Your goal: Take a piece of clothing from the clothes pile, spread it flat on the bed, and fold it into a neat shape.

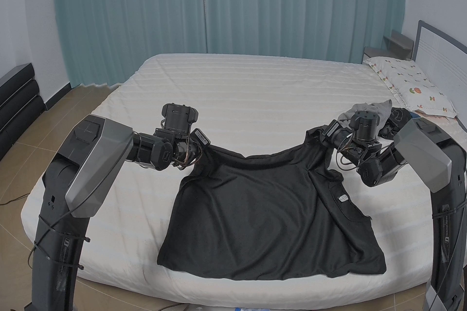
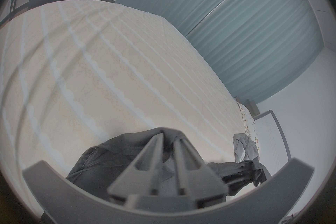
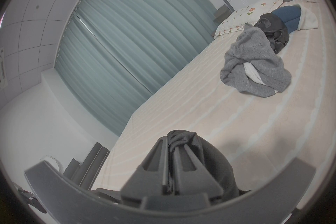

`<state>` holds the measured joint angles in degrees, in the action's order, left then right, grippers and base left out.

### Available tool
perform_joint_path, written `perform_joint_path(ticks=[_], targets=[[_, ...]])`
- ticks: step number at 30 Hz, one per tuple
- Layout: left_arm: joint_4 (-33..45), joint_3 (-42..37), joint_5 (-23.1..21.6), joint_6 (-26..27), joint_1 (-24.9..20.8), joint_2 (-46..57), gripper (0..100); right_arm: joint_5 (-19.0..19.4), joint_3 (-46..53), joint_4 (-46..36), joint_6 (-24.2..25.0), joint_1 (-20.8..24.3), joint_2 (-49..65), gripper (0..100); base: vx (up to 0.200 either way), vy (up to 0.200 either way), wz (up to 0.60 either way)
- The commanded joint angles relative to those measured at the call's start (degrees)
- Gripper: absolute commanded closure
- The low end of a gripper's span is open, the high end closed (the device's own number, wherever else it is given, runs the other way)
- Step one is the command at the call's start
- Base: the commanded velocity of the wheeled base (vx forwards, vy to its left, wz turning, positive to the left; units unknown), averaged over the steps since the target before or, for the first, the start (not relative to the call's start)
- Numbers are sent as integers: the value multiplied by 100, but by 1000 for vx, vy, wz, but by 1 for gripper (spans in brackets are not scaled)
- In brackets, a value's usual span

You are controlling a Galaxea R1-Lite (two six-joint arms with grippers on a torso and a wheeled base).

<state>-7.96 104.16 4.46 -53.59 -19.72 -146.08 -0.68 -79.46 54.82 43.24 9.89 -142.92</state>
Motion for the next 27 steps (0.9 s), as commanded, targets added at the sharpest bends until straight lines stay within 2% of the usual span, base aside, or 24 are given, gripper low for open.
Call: perform_joint_path(ticks=[1, 6, 10, 15, 19, 23, 24, 26, 27], targets=[[84, 228, 20, -2, 12, -254, 0, -2, -131, -15, -26, 31, -324, 0, 0, 0, 0], [146, 544, 283, -178, 179, -369, 0, -55, -369, -94, -70, -83, -359, 0, 0, 0, 0], [163, 588, 389, -380, 346, -307, 0, -494, -887, -86, -35, -347, -359, 0, 0, 0, 0], [348, 544, 389, -407, 443, -272, 0, -503, -729, -156, -35, -444, -324, 0, 0, 0, 0], [735, 272, 257, -538, 637, 53, 0, -28, -149, -174, -53, -453, -210, 0, 0, 0, 0], [708, -361, -314, -978, 707, 537, 0, 367, 273, -182, -114, -453, -131, 0, 0, 0, 0], [708, -396, -341, -987, 707, 563, 0, 376, 291, -182, -123, -453, -131, 0, 0, 0, 0], [611, -1003, -771, -1101, 724, 923, 0, 569, 431, -191, -378, -496, -157, 0, 0, 0, 0], [550, -1187, -833, -1101, 724, 1003, 0, 604, 440, -191, -501, -505, -175, 0, 0, 0, 0]])
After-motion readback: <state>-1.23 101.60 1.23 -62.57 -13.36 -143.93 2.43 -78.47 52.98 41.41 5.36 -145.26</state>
